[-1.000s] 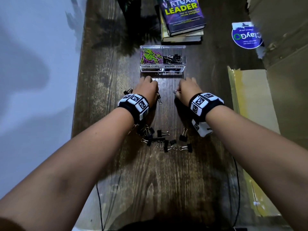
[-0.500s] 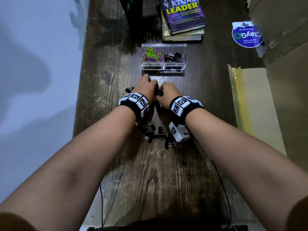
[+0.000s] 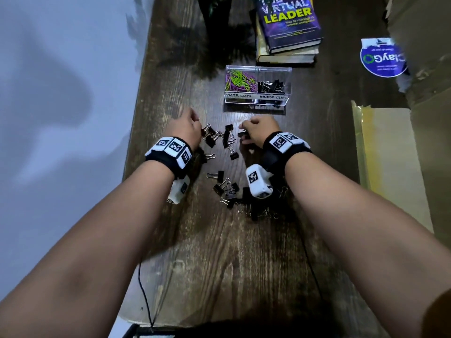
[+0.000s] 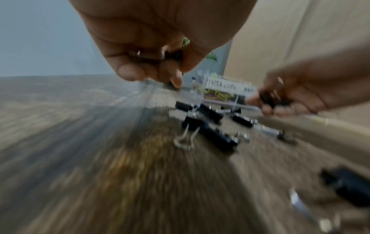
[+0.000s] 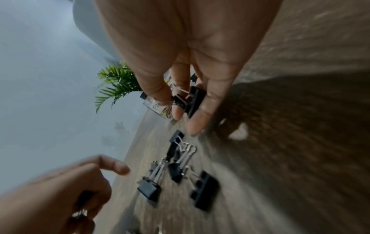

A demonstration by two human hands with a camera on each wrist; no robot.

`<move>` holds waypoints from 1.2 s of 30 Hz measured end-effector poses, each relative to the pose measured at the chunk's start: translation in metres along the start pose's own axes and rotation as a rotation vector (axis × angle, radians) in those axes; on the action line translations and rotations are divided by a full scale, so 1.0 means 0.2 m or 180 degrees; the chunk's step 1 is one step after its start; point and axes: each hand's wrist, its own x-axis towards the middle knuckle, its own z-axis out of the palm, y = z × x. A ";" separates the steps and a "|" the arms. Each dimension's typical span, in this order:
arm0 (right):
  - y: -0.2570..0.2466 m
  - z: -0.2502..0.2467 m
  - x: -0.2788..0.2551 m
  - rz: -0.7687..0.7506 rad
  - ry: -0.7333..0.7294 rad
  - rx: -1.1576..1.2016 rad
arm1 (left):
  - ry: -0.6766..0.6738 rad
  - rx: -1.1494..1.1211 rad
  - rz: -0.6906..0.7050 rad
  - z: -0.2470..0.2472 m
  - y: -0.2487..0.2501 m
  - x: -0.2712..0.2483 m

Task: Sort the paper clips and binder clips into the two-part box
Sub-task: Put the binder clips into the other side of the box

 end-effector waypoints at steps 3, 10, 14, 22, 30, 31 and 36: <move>-0.05 0.03 0.02 -0.0077 0.0066 -0.0132 | -0.0182 0.0300 -0.0028 0.03 0.00 -0.01; -0.13 0.09 0.03 -0.1031 -0.0131 -0.2248 | -0.0342 0.0466 0.0215 0.11 0.00 -0.04; -0.10 0.15 0.02 -0.1094 -0.0320 -0.2600 | -0.0222 0.0388 0.0104 0.13 0.03 -0.07; -0.10 0.13 0.00 -0.1166 -0.0312 -0.2359 | -0.0247 -0.0168 0.0120 0.16 0.05 -0.10; -0.09 0.00 0.00 -0.1070 -0.0143 -0.1322 | -0.0262 -0.0174 0.0359 0.16 0.11 -0.11; -0.10 -0.02 0.01 -0.1065 -0.0177 -0.1232 | -0.0250 -0.0262 0.0351 0.15 0.12 -0.11; -0.22 -0.20 0.03 -0.1014 -0.0365 -0.0602 | -0.0296 -0.1139 0.0273 0.12 0.26 -0.06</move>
